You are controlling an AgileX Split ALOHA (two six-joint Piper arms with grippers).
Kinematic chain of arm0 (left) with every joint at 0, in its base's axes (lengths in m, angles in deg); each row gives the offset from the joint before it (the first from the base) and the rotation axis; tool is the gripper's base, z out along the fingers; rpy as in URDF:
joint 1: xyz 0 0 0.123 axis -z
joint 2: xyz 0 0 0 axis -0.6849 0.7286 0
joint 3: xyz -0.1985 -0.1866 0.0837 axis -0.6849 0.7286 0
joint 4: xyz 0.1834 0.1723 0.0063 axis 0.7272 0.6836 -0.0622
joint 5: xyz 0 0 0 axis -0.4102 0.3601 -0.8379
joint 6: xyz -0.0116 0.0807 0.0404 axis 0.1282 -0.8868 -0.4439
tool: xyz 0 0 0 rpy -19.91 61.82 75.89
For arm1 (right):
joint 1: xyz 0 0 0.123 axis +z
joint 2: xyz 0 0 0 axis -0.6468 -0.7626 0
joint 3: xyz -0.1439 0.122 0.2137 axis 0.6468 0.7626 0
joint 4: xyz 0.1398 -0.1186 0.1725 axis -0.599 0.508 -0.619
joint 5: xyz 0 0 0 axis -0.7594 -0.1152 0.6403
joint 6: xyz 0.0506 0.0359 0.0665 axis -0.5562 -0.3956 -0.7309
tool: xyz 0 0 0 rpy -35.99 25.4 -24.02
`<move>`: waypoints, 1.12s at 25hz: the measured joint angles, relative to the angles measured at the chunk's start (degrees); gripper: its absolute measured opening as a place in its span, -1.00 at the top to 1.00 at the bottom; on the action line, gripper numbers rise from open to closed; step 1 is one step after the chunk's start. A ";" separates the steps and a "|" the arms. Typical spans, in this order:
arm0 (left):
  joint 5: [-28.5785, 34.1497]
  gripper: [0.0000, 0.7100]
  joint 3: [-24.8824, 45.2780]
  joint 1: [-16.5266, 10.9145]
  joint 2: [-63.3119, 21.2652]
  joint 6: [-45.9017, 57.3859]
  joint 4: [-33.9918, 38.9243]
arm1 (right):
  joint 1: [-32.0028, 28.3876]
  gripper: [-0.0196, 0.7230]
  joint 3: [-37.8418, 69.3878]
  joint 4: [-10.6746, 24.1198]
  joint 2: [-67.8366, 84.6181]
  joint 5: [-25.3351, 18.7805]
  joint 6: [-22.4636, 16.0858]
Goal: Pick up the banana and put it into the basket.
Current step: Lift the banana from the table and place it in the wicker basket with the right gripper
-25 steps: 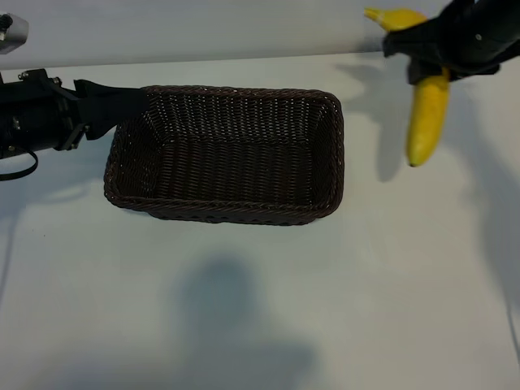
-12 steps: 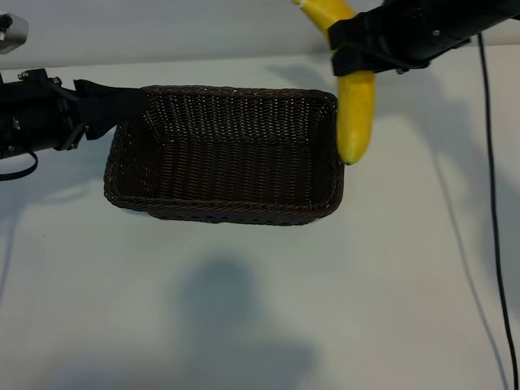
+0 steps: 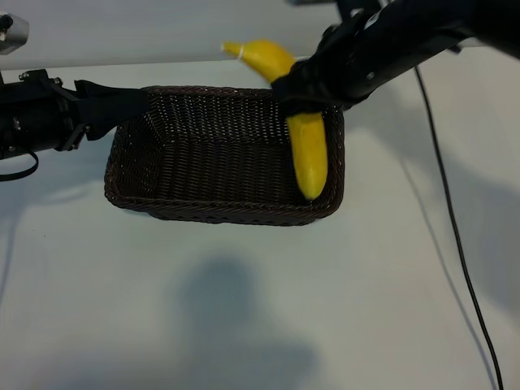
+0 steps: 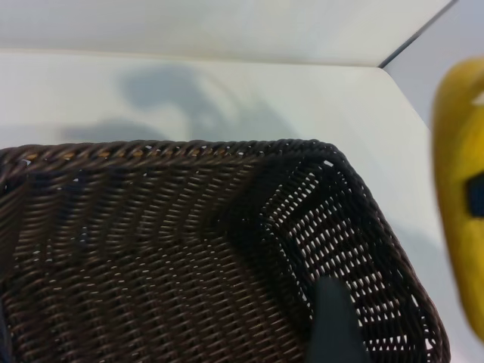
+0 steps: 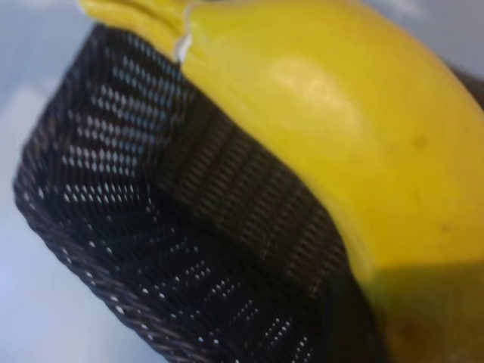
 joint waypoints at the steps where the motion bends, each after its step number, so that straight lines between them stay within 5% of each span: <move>1: -0.04 -0.41 0.00 0.00 0.00 0.00 0.00 | 0.28 -0.19 0.00 -0.69 -0.68 0.07 0.39; 15: -0.63 -0.41 0.00 0.00 0.00 -0.24 0.00 | 0.43 -0.19 0.00 -15.90 -2.09 4.59 16.68; 28: -1.23 -0.41 0.00 0.00 0.00 -0.24 0.00 | 0.43 -0.19 0.00 -16.78 -6.06 5.12 18.26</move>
